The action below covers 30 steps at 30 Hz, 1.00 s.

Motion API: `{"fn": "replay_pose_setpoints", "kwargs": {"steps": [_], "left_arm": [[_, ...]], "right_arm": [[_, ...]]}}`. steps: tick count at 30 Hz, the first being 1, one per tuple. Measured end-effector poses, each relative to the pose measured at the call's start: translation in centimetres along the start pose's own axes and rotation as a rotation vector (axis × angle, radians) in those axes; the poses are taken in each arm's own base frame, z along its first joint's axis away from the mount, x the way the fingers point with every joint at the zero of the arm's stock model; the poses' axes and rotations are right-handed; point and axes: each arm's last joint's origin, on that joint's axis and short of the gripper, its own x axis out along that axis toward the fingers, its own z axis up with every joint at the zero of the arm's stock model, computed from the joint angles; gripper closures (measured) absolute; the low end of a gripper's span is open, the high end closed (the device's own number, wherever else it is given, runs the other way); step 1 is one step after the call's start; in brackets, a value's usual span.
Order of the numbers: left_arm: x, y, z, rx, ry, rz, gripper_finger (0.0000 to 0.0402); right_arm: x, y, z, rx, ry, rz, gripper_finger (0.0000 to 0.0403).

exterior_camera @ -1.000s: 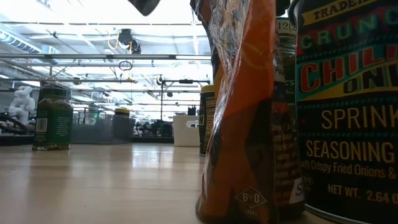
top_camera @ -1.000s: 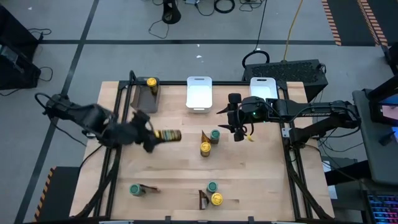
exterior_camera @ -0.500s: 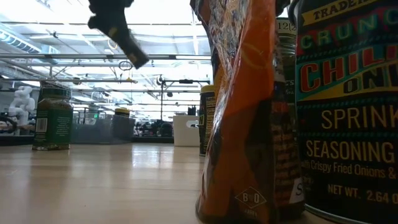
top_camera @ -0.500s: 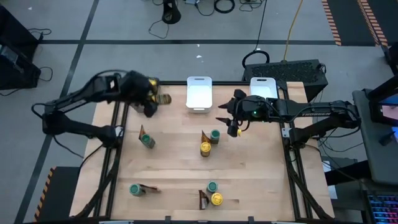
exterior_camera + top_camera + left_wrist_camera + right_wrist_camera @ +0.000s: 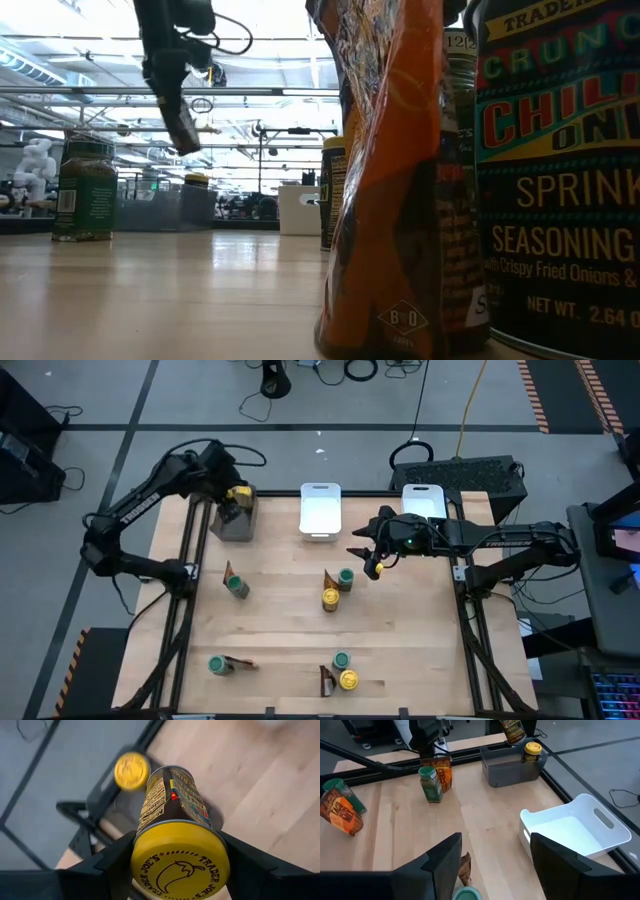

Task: Sort spices by type
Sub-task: Put the bottom left yellow seasoning bottle into the black bin

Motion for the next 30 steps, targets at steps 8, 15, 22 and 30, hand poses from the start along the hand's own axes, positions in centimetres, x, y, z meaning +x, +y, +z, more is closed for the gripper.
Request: {"fn": "replay_pose_setpoints", "kwargs": {"steps": [8,15,22,30], "left_arm": [[2.1,1.3,0.6,0.009,0.100,0.041,0.0149],[4.5,1.4,1.5,0.054,0.188,0.011,0.0147],[5.9,1.5,2.0,0.083,0.249,0.033,0.0146],[7.8,2.9,2.1,0.062,0.332,0.078,0.0146]], "right_arm": [[0.0,-0.1,0.0,-0.004,-0.001,-0.025,0.0183],[0.0,-0.1,-0.3,-0.012,0.029,-0.031,0.0184],[0.0,-0.2,-0.6,0.009,0.060,-0.037,0.0184],[0.0,-0.2,-0.8,0.027,0.080,-0.041,0.0184]]}}
